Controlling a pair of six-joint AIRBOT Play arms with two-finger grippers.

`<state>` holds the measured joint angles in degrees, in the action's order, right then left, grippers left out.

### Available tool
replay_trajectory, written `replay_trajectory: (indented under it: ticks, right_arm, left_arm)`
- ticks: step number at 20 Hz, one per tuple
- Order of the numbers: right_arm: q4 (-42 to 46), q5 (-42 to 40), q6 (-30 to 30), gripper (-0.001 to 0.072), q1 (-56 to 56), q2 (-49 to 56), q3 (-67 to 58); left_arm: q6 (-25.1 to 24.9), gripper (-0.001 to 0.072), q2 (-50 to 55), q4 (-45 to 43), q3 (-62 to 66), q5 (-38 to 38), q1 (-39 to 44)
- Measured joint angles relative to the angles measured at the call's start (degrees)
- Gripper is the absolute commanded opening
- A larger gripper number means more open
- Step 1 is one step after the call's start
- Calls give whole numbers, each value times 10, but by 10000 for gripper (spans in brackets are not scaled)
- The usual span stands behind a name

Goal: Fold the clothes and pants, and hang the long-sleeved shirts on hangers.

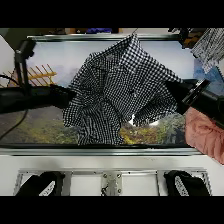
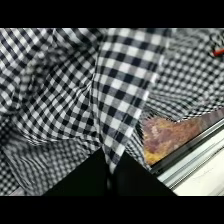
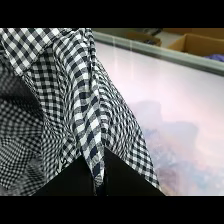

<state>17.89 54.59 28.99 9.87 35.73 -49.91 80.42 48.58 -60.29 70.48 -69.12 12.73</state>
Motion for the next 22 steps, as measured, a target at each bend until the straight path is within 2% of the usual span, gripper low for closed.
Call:
replay_trajectory:
  ticks: [3, 4, 5, 6, 11, 15, 16, 17, 18, 22]
  right_arm:
    - [-18, -13, 0, 3, 0, 0, -15]
    - [-24, -16, 0, 2, 0, 0, -20]
    - [-29, -18, 0, 3, 0, 0, -25]
    - [-34, -23, 0, 3, 0, 0, -30]
    - [-36, -43, -6, 2, 0, -1, -47]
    - [-7, -136, -29, 1, 0, -1, -63]
    - [5, -170, -33, 1, 0, -1, -67]
    - [22, -211, -35, 1, 0, -1, -70]
    - [40, -250, -37, 1, 0, -1, -73]
    - [106, -404, -42, 1, 17, 2, -77]
  left_arm:
    - [12, 14, 6, -9, -35, 68, 68]
    - [13, 154, 16, -11, -38, 86, 84]
    - [16, 498, 29, -13, -35, 98, 96]
    - [17, 637, 43, -14, -27, 109, 104]
    - [21, 623, 109, -15, 68, 134, 90]
    - [21, 607, 127, -16, 140, 129, 50]
    - [21, 570, 129, -16, 150, 126, 44]
    - [22, 202, 130, -15, 157, 123, 40]
    - [23, 18, 131, -15, 162, 119, 37]
    - [27, 13, 133, -14, 172, 98, 31]
